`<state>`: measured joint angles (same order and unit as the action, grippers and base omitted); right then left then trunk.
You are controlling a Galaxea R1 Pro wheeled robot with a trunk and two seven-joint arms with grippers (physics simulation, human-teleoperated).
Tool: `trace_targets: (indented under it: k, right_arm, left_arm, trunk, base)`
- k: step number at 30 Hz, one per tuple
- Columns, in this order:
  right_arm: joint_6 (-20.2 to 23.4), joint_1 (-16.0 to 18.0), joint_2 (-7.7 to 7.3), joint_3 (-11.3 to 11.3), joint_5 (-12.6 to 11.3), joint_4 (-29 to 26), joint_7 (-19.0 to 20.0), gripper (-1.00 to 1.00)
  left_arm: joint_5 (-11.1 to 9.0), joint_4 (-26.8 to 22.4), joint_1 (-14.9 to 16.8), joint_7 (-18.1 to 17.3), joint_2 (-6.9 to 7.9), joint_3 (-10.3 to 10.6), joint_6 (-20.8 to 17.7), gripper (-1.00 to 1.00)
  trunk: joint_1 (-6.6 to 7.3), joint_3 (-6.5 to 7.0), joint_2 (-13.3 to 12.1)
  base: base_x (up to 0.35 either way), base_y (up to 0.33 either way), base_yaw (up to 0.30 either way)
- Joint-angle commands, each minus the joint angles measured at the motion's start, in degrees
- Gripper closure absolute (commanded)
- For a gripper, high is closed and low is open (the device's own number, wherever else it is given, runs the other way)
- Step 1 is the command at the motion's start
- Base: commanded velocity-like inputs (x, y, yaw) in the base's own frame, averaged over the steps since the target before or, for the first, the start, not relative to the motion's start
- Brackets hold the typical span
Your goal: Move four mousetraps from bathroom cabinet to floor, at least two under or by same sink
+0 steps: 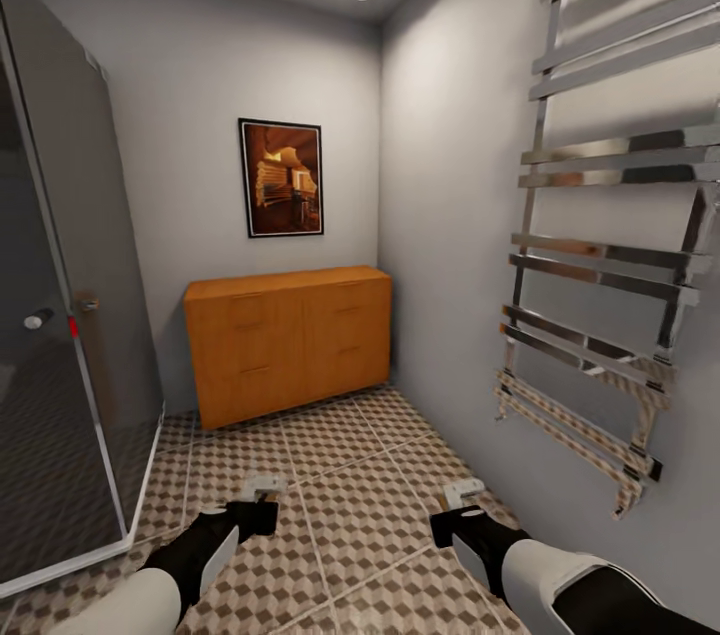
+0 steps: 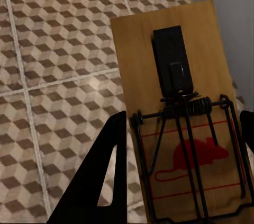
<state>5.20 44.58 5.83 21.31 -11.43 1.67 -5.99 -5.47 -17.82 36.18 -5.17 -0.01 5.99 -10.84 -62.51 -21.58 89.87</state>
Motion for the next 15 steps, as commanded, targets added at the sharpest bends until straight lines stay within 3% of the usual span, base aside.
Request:
trace_targets:
  k: [1, 6, 10, 12, 15]
  right_arm:
    - [0.07, 0.07, 0.0, 0.5, -0.61, 0.09, -0.07, 1.0]
    - [0.13, 0.07, -0.03, 0.49, -0.68, 0.15, -0.06, 1.0]
    - [0.09, 0.07, -0.07, 0.49, -0.64, 0.14, -0.01, 1.0]
    - [0.08, 0.07, -0.1, 0.49, -0.62, 0.15, 0.02, 1.0]
    - [0.19, 0.07, 0.12, 0.54, -0.57, 0.13, 0.01, 1.0]
  left_arm:
    - [-0.47, 0.62, 0.03, 0.02, 0.06, 0.36, -0.1, 1.0]
    - [-1.13, 4.35, 0.03, 0.02, -0.08, 0.35, 4.45, 1.0]
    - [-2.64, 7.61, 0.03, -0.01, -0.12, 0.34, 5.89, 1.0]
    - [-3.78, 10.52, 0.03, -0.01, -0.2, 0.36, 6.31, 1.0]
    - [-7.76, 15.18, 0.03, 0.04, 0.25, 0.34, 6.55, 1.0]
  trunk:
    - [0.04, -0.06, 0.05]
    - [0.04, -0.06, 0.05]
    - [0.04, -0.06, 0.05]
    - [0.04, -0.06, 0.05]
    - [0.04, -0.06, 0.05]
  base:
    - [-0.296, 0.0, 0.0]
    - [-0.134, 0.0, 0.0]
    - [-0.025, 0.0, 0.042]
    - [-0.007, 0.0, 0.182]
    - [-0.002, 0.0, 0.25]
